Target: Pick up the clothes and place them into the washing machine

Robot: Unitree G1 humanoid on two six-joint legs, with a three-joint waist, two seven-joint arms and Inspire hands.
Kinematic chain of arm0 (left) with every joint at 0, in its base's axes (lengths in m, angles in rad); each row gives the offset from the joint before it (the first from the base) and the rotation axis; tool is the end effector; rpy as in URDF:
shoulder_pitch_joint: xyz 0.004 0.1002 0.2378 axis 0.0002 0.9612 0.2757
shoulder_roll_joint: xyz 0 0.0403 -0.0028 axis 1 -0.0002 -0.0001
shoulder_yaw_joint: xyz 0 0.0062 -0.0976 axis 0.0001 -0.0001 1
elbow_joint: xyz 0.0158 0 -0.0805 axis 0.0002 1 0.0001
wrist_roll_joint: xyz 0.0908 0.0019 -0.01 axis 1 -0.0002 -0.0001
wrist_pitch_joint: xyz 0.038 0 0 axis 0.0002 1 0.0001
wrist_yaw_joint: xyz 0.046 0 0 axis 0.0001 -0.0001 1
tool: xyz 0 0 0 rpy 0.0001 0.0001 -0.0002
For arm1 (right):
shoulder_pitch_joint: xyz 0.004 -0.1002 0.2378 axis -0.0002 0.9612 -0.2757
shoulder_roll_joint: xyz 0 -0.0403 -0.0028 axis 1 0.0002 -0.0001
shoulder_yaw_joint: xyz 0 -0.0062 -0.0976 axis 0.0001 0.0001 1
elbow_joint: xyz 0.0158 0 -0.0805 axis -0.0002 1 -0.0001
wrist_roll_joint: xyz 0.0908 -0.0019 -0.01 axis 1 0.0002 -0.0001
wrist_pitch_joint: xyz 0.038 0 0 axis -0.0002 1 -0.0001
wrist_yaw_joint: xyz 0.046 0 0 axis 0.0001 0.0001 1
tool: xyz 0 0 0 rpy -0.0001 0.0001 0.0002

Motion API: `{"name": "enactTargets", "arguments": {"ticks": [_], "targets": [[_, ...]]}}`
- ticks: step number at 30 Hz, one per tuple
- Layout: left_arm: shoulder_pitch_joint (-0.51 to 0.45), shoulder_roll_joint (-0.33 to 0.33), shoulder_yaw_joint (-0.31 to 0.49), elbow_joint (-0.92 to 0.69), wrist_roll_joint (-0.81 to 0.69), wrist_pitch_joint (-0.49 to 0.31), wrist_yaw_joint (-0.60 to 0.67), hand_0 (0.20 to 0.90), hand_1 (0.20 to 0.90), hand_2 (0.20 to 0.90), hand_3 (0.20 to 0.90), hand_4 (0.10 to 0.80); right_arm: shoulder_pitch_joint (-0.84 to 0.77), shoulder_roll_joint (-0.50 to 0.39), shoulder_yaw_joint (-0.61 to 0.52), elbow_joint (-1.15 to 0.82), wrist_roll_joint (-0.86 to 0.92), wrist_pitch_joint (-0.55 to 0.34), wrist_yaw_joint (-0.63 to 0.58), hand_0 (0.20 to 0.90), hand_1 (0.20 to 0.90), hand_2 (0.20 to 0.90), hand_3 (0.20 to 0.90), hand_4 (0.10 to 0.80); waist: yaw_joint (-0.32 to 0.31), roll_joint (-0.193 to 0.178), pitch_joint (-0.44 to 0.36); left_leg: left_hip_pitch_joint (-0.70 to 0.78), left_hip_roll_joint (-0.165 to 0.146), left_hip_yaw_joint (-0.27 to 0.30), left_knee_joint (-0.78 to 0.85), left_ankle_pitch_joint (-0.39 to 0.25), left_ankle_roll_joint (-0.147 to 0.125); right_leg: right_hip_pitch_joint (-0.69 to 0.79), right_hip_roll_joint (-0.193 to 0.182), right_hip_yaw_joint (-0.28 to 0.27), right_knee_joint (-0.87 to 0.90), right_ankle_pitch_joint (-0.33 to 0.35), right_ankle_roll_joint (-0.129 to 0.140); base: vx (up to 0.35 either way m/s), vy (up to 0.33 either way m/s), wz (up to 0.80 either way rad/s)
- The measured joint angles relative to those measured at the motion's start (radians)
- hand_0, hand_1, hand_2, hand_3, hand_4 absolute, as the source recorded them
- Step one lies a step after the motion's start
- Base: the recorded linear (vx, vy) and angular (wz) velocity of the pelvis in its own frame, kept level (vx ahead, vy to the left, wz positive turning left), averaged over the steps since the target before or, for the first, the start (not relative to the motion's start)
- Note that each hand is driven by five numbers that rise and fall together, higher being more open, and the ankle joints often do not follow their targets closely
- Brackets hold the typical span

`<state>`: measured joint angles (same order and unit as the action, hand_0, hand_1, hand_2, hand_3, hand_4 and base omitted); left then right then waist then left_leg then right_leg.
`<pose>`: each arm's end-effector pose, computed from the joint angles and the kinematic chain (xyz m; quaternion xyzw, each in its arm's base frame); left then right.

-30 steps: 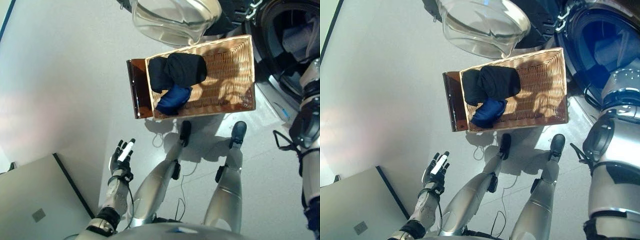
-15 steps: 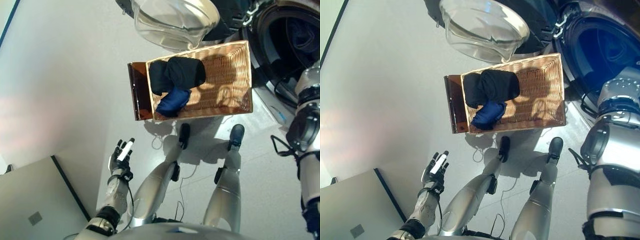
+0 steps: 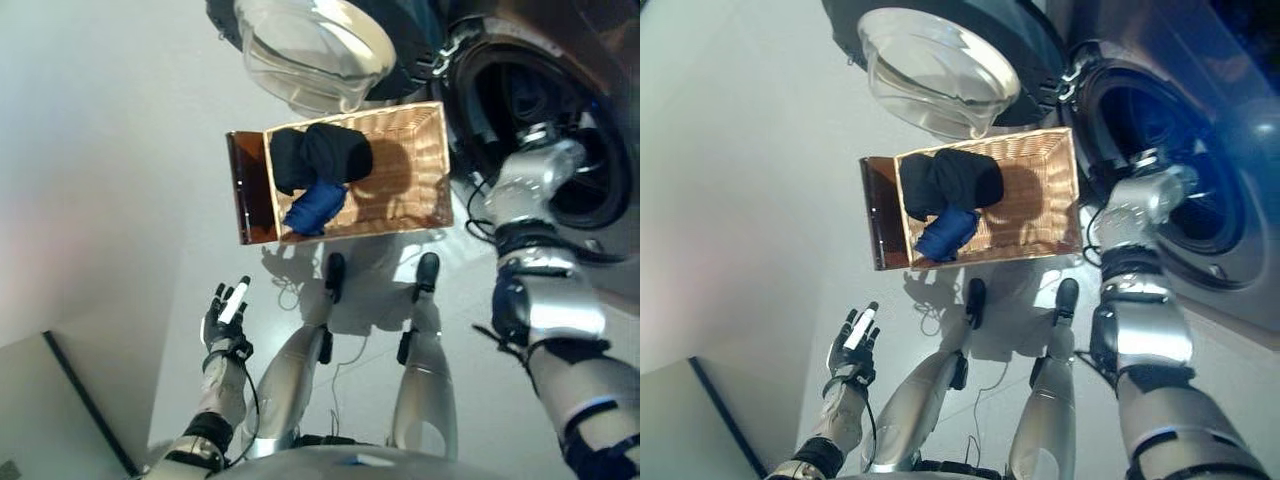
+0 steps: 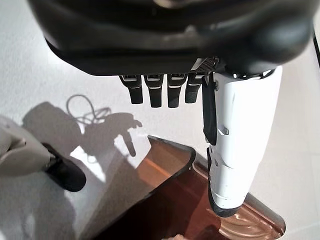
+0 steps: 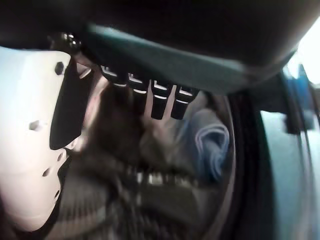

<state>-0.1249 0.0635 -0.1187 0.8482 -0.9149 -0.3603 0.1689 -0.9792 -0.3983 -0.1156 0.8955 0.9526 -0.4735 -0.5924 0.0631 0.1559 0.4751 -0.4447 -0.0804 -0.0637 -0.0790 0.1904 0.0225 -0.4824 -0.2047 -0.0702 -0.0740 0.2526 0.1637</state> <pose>0.1724 0.1604 -0.0532 -0.3128 0.2101 0.2473 0.8927 0.3337 -0.2305 0.1959 0.3945 -0.1946 -0.3739 0.8165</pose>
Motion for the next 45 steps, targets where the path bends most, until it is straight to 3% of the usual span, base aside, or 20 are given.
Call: {"name": "enactTargets", "arguments": {"ticks": [6, 9, 18, 26, 32, 45], "targets": [[0.000, 0.004, 0.029, -0.005, 0.001, -0.001, 0.012, 0.900, 0.900, 0.900, 0.900, 0.800, 0.132, 0.124, 0.112, -0.059, -0.272, 0.096, -0.024, 0.900, 0.900, 0.900, 0.900, 0.800, -0.023, -0.049, 0.000, 0.026, 0.019, 0.005, 0.000, -0.008, 0.000, 0.023, 0.019, 0.001, 0.000, -0.006, -0.012, -0.012, 0.004, -0.07], [0.002, 0.004, 0.040, -0.010, 0.006, -0.003, 0.015, 0.900, 0.900, 0.900, 0.900, 0.800, 0.191, 0.133, 0.185, -0.088, -0.406, 0.171, -0.024, 0.900, 0.900, 0.900, 0.900, 0.800, -0.021, -0.050, 0.000, 0.029, 0.026, 0.008, 0.000, -0.008, 0.000, 0.025, 0.022, 0.001, 0.000, -0.006, -0.015, -0.017, 0.007, -0.06], [0.003, 0.004, 0.079, -0.015, 0.026, -0.019, 0.033, 0.900, 0.900, 0.900, 0.900, 0.800, 0.227, 0.132, 0.305, -0.133, -0.759, 0.274, -0.009, 0.900, 0.900, 0.900, 0.900, 0.800, -0.020, -0.066, 0.011, 0.037, 0.036, 0.006, 0.000, -0.008, 0.000, 0.035, 0.032, 0.000, 0.000, -0.007, -0.023, 0.000, 0.000, 0.00], [0.003, 0.008, 0.079, -0.031, 0.040, -0.020, 0.030, 0.900, 0.900, 0.900, 0.900, 0.800, 0.206, 0.064, 0.425, -0.130, -1.072, 0.372, 0.029, 0.900, 0.900, 0.900, 0.900, 0.800, -0.015, -0.088, 0.026, 0.035, 0.036, 0.004, 0.000, -0.008, -0.001, 0.035, 0.031, -0.002, -0.002, -0.008, -0.024, 0.000, 0.000, 0.00], [0.004, 0.013, 0.078, -0.085, 0.039, -0.029, 0.027, 0.900, 0.900, 0.900, 0.900, 0.800, 0.127, 0.063, 0.450, -0.073, -1.180, 0.414, 0.031, 0.900, 0.900, 0.900, 0.900, 0.800, -0.007, -0.086, 0.035, 0.026, 0.036, 0.006, 0.000, -0.009, -0.002, 0.025, 0.031, -0.002, -0.003, -0.008, -0.023, -0.004, 0.005, 0.00], [0.001, 0.013, 0.068, -0.134, 0.039, -0.039, 0.029, 0.900, 0.900, 0.900, 0.900, 0.800, 0.055, 0.089, 0.504, -0.013, -1.221, 0.454, 0.051, 0.900, 0.900, 0.900, 0.900, 0.800, 0.027, -0.080, 0.048, -0.015, 0.037, -0.014, 0.000, -0.009, -0.006, -0.005, 0.031, -0.026, -0.002, -0.012, -0.029, -0.005, 0.011, 0.04]]}}
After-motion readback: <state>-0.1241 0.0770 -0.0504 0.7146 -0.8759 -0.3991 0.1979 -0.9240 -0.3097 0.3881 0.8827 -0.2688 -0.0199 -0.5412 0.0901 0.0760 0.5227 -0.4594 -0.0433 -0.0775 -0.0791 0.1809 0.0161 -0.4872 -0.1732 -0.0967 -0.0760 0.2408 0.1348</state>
